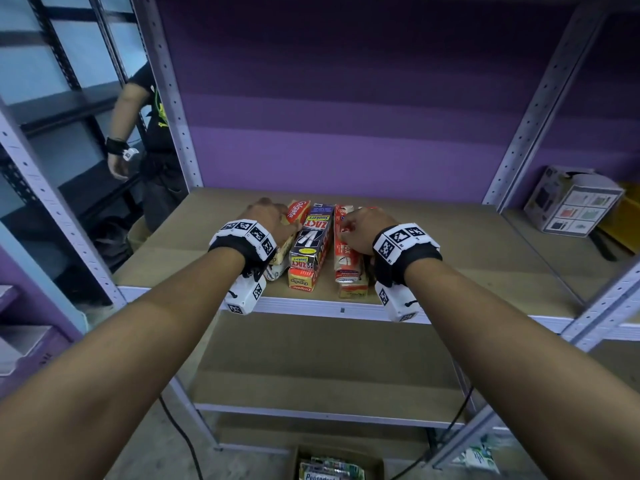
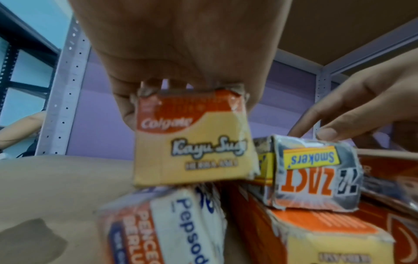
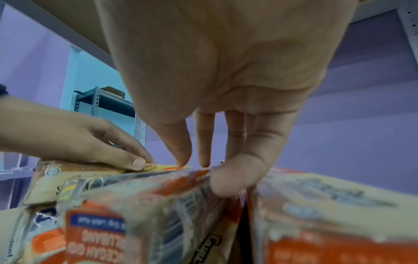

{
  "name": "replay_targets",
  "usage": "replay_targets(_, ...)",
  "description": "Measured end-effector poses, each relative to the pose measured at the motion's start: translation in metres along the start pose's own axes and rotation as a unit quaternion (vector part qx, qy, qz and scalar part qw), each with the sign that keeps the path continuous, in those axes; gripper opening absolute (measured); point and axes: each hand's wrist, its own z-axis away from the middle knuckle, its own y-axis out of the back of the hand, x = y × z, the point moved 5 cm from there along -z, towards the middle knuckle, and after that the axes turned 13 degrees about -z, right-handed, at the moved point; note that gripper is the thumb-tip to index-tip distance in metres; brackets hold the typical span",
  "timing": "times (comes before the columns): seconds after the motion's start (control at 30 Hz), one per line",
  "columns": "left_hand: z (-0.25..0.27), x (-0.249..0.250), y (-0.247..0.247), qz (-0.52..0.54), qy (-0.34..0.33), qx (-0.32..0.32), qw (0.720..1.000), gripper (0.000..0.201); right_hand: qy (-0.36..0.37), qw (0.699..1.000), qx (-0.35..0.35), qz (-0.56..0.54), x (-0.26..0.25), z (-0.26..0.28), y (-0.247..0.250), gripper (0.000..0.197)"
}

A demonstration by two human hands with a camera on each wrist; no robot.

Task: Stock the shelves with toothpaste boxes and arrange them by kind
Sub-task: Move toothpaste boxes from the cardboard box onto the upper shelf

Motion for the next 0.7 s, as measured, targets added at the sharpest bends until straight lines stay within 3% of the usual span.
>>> replay_targets(0.23,0.016,0.008,0.024,-0.02,-0.09,0.004,0.996,0.045,0.032,0.998,-0.034,-0.041,0.003,0.011,0.022,0.014)
replay_targets(0.5,0.05,0.025,0.046,-0.018,-0.197,0.013,0.98,0.036,0.056,0.994,-0.06,-0.07,0.015,0.047,0.037,0.009)
replay_targets(0.7,0.09,0.04,0.048,0.058,-0.272,0.034,0.96,0.024,0.073,0.987,-0.087,-0.112,0.023,0.083,0.037,0.01)
